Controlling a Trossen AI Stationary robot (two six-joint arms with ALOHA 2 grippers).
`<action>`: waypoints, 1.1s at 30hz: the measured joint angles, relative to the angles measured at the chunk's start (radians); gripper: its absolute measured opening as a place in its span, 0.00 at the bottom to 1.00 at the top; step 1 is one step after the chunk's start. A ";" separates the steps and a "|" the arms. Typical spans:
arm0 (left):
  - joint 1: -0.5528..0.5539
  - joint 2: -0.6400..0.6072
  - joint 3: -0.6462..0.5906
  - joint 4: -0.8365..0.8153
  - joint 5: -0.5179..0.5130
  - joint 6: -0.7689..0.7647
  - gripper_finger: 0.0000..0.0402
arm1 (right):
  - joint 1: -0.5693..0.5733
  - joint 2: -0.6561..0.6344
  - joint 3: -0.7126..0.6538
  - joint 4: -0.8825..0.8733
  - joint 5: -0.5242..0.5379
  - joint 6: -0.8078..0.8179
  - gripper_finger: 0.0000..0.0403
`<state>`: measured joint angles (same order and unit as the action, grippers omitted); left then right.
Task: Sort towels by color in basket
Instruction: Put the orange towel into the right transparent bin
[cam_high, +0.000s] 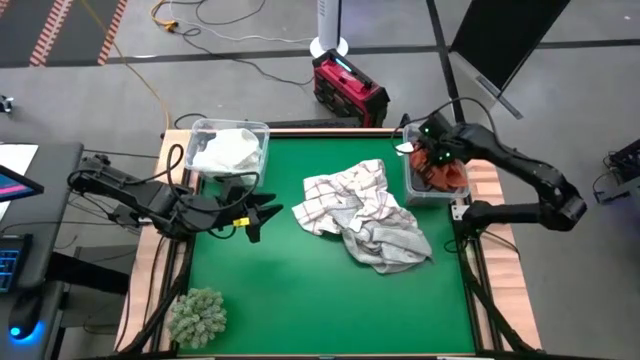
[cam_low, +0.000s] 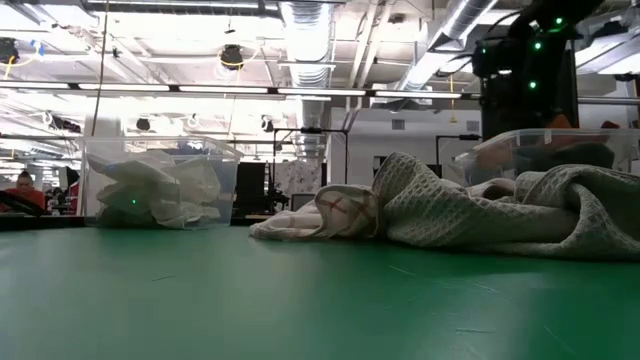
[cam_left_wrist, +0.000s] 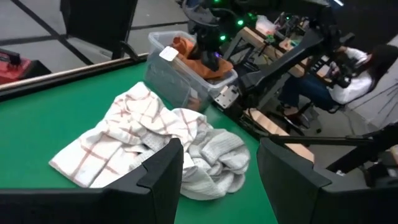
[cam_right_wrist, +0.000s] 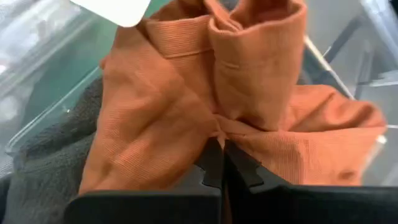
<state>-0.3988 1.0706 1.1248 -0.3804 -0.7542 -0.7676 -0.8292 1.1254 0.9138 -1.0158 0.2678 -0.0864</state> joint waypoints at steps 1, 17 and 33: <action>0.000 0.000 0.000 0.001 0.004 -0.001 0.48 | -0.005 0.002 -0.009 0.005 -0.006 -0.001 0.05; -0.002 0.001 0.000 0.016 0.014 0.000 0.48 | -0.109 0.008 -0.175 0.160 -0.291 0.019 0.05; -0.007 0.001 0.000 0.040 0.017 0.013 0.48 | -0.063 0.134 -0.160 0.161 -0.388 0.015 0.05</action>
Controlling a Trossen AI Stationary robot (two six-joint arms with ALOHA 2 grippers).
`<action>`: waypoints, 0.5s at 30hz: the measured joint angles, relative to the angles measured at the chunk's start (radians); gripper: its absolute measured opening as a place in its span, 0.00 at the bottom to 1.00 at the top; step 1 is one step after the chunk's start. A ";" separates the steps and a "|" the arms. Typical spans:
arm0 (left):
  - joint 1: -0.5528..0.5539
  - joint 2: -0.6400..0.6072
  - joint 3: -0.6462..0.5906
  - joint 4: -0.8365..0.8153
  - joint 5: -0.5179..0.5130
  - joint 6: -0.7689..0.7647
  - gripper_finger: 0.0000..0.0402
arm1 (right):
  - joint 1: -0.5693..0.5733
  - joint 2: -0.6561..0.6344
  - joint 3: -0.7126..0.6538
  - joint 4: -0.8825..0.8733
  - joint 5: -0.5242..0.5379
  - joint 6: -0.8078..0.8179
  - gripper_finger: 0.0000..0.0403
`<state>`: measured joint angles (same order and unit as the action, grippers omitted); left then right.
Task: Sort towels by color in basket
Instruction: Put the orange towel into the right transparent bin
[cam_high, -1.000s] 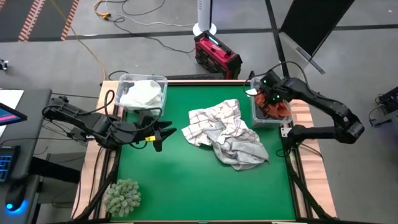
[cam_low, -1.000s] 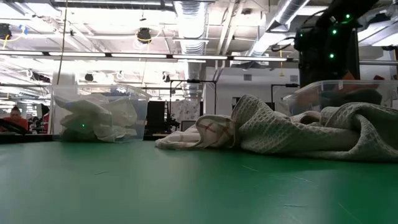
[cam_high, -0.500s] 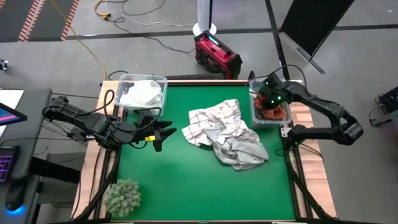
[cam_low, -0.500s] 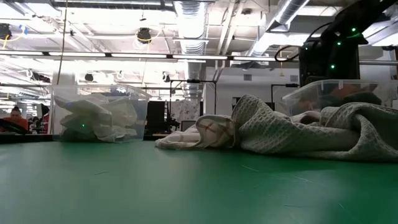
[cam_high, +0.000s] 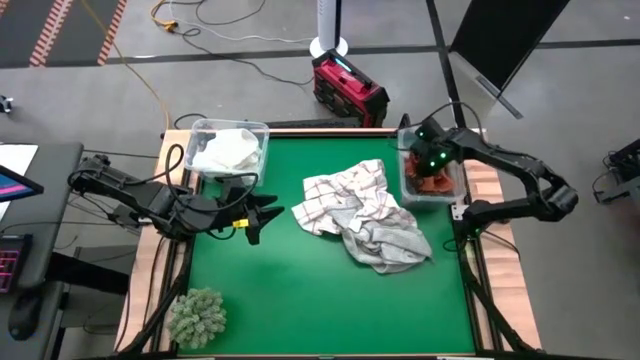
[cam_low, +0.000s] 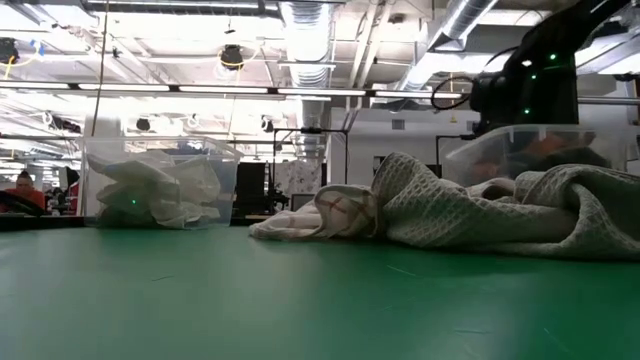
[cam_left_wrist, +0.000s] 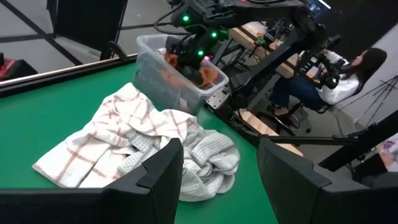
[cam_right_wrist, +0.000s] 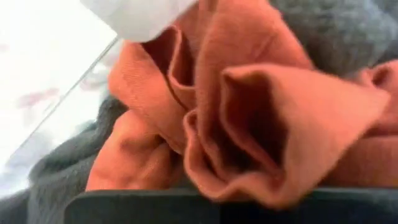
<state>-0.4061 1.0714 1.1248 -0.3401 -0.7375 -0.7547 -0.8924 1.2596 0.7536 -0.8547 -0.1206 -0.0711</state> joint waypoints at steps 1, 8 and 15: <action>0.000 0.000 0.000 0.000 0.003 -0.001 0.48 | 0.009 0.004 -0.001 0.000 -0.062 -0.023 0.05; 0.000 0.000 0.000 0.000 0.007 0.002 0.48 | 0.068 -0.004 -0.009 0.010 -0.319 -0.152 0.05; 0.000 0.000 0.000 -0.005 0.008 0.003 0.48 | 0.099 0.004 -0.003 0.008 0.058 -0.096 0.05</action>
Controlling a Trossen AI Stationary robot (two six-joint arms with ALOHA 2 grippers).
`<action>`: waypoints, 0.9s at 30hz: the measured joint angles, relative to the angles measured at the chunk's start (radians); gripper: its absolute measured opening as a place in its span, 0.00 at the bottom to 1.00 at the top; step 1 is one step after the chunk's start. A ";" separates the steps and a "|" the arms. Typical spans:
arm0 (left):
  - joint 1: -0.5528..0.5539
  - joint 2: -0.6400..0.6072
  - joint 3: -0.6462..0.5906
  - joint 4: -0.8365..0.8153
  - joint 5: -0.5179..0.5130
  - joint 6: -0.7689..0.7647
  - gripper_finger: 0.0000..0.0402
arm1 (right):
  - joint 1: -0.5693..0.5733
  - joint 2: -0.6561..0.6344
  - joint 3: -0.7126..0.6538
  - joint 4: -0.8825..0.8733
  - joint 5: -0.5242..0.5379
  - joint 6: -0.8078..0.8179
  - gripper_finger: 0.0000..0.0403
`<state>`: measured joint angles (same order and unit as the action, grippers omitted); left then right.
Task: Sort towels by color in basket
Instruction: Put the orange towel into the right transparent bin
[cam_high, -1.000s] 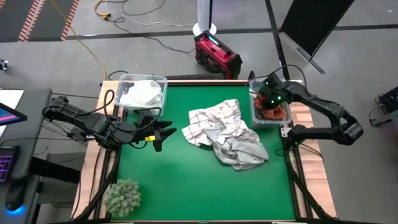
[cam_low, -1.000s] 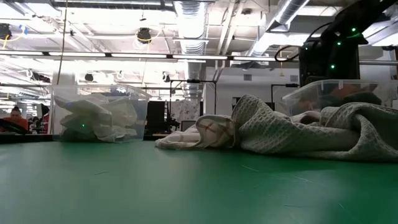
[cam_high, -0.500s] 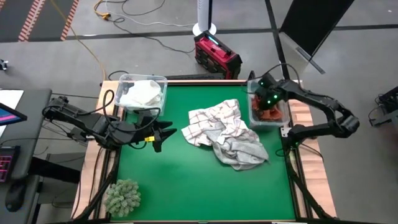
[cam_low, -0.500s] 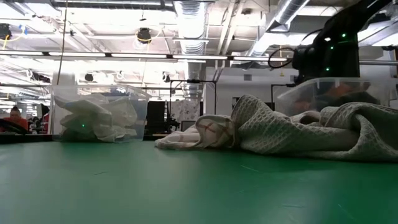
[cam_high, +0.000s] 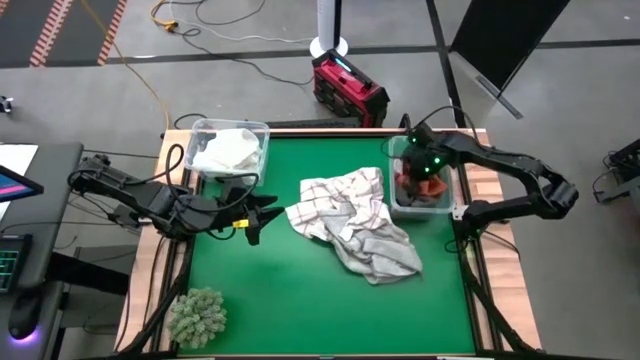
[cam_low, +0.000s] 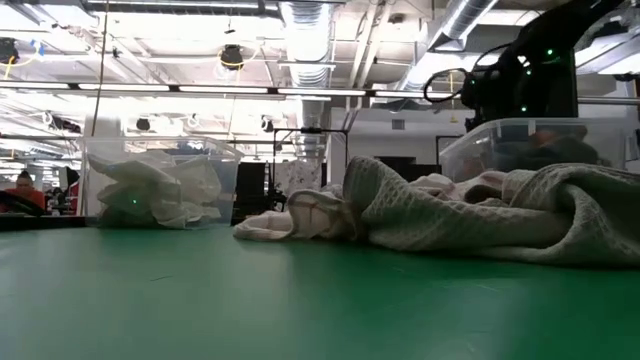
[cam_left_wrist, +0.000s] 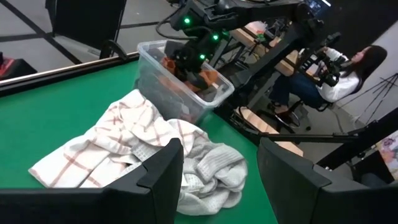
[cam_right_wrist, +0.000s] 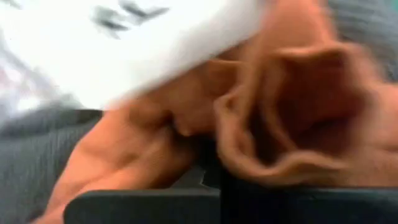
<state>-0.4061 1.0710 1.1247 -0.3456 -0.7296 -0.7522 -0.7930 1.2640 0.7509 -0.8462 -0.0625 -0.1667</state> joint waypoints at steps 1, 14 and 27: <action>0.000 0.000 0.000 -0.001 0.000 0.000 0.48 | 0.016 -0.001 0.000 -0.008 0.027 -0.041 0.05; 0.000 -0.005 0.000 -0.002 0.002 0.008 0.48 | 0.110 -0.001 0.025 -0.099 0.139 -0.229 0.48; 0.000 -0.025 0.000 0.000 0.023 0.004 0.48 | 0.110 -0.048 0.348 -0.417 0.202 -0.200 0.69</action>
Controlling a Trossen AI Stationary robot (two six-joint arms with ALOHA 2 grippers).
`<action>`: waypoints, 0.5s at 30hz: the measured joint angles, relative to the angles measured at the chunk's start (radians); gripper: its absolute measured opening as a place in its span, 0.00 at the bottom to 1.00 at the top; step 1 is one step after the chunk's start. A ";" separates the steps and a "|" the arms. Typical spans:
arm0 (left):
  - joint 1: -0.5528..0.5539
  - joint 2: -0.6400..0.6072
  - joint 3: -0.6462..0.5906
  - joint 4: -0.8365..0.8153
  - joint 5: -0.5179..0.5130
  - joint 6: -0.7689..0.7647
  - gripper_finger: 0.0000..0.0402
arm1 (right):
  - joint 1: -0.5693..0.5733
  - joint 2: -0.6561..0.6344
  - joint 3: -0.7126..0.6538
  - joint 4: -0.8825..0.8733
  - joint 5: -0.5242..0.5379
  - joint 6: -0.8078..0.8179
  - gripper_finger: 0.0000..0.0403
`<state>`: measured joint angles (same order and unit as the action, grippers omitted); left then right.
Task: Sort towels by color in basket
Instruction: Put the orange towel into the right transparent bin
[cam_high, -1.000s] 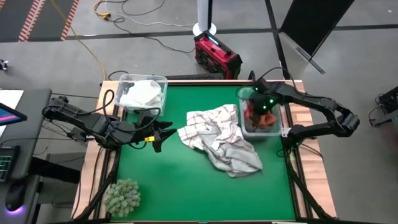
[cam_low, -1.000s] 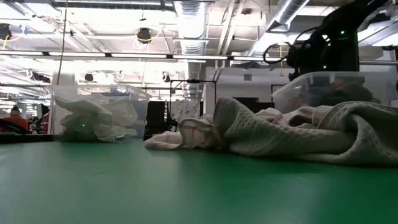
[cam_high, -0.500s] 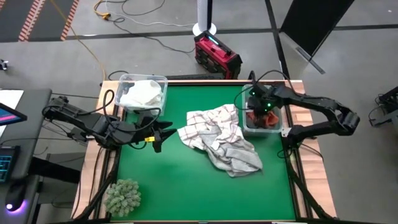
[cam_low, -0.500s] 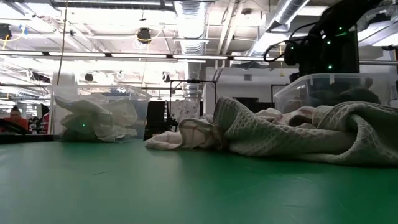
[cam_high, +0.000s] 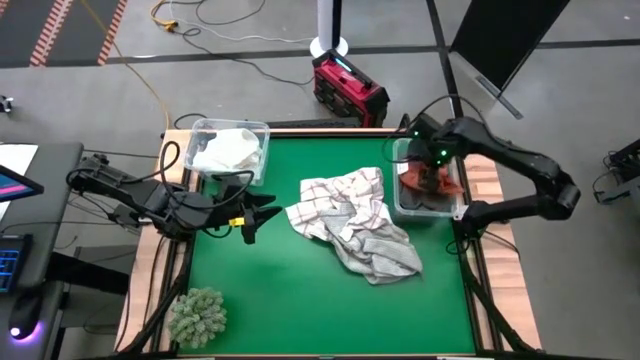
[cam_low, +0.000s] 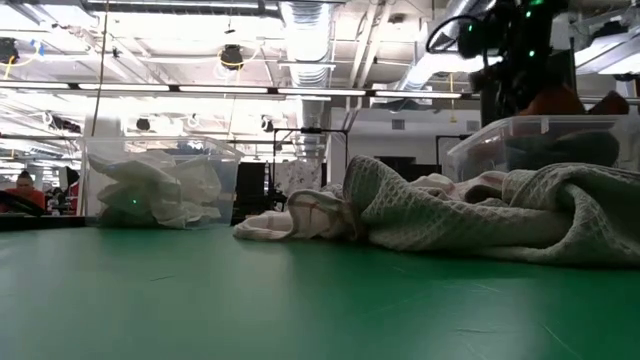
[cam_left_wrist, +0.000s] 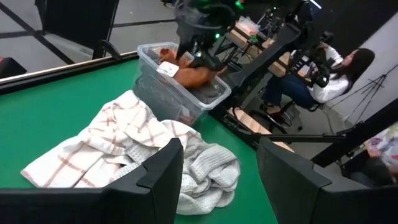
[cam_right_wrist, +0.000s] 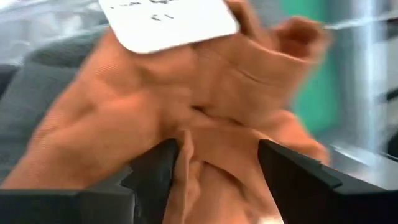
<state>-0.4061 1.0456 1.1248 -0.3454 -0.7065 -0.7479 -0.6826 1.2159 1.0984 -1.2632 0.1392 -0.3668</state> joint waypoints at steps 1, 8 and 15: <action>0.000 -0.001 0.000 0.000 0.000 0.000 0.48 | 0.001 -0.006 0.017 -0.017 0.024 0.001 0.69; 0.000 -0.007 0.000 -0.001 0.001 0.003 0.48 | 0.022 -0.057 0.106 -0.079 0.086 0.059 0.69; 0.000 -0.007 0.000 0.000 0.002 0.002 0.48 | 0.049 -0.132 0.097 -0.011 0.046 0.184 0.69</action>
<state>-0.4061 1.0389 1.1248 -0.3458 -0.7048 -0.7463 -0.6333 1.0840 1.1951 -1.2744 0.1856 -0.1829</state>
